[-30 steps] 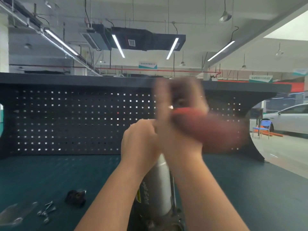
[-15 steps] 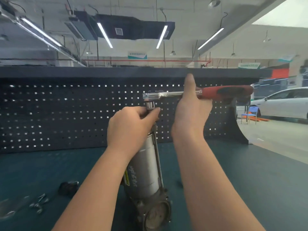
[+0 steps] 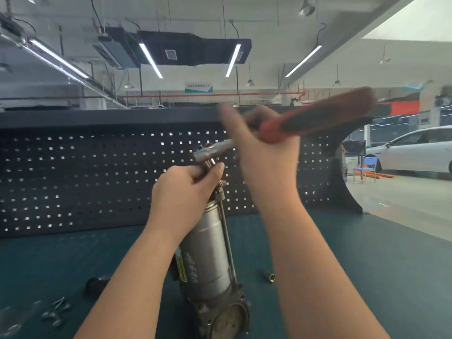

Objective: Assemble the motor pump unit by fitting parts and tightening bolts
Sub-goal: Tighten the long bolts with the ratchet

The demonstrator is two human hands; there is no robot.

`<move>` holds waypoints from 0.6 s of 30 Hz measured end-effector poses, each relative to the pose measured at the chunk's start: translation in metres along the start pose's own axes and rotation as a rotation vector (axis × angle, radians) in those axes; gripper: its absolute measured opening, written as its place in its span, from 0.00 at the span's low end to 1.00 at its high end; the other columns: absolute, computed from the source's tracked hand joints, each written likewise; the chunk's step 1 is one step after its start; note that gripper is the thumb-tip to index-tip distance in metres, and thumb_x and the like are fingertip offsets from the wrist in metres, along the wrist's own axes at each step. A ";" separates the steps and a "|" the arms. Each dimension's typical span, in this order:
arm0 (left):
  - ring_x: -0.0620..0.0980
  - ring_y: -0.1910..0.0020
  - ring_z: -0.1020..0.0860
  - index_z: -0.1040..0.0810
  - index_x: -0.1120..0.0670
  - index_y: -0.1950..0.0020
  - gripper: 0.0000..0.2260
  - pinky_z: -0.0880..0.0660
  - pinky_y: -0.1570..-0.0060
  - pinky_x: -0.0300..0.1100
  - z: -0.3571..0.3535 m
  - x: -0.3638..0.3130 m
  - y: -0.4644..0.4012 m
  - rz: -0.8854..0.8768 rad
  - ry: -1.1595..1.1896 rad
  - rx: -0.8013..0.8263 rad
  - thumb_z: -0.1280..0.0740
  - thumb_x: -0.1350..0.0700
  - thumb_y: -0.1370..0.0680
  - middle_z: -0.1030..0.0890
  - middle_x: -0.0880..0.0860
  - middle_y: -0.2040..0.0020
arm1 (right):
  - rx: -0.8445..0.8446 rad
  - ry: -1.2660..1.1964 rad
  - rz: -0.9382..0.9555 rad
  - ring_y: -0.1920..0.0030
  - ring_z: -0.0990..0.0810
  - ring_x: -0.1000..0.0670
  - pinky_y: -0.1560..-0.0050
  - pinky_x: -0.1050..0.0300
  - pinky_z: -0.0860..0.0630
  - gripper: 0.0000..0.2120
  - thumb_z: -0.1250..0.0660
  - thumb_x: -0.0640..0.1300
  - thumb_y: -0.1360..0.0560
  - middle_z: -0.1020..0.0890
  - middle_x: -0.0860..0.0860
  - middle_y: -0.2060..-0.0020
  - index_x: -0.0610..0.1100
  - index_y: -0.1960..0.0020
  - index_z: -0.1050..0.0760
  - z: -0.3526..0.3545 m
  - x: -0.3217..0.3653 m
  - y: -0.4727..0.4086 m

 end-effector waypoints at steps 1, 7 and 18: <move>0.42 0.63 0.18 0.15 0.48 0.63 0.14 0.24 0.57 0.44 0.000 0.001 0.000 0.001 0.024 0.009 0.33 0.42 0.23 0.16 0.46 0.68 | -0.050 -0.088 -0.074 0.77 0.28 0.59 0.75 0.71 0.33 0.16 0.28 0.51 0.27 0.27 0.56 0.78 0.48 0.69 0.29 0.012 -0.008 -0.004; 0.36 0.67 0.19 0.16 0.45 0.62 0.13 0.25 0.56 0.42 -0.005 0.004 -0.003 0.026 0.034 0.015 0.34 0.41 0.23 0.17 0.39 0.67 | -0.092 -0.211 -0.134 0.77 0.24 0.51 0.75 0.63 0.30 0.18 0.32 0.53 0.24 0.23 0.50 0.74 0.43 0.67 0.28 0.012 -0.022 -0.004; 0.32 0.66 0.21 0.16 0.44 0.64 0.14 0.30 0.62 0.38 -0.005 0.007 -0.003 0.030 0.014 0.006 0.35 0.39 0.25 0.18 0.35 0.67 | -0.325 -0.159 -0.089 0.77 0.23 0.45 0.72 0.62 0.31 0.23 0.31 0.53 0.24 0.27 0.36 0.75 0.45 0.70 0.37 0.020 -0.020 0.004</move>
Point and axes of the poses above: each hand's wrist, its own y-axis away from the middle knuckle, its own z-axis out of the back of the hand, x = y × z, the point moved 6 cm from there along -y, towards the middle knuckle
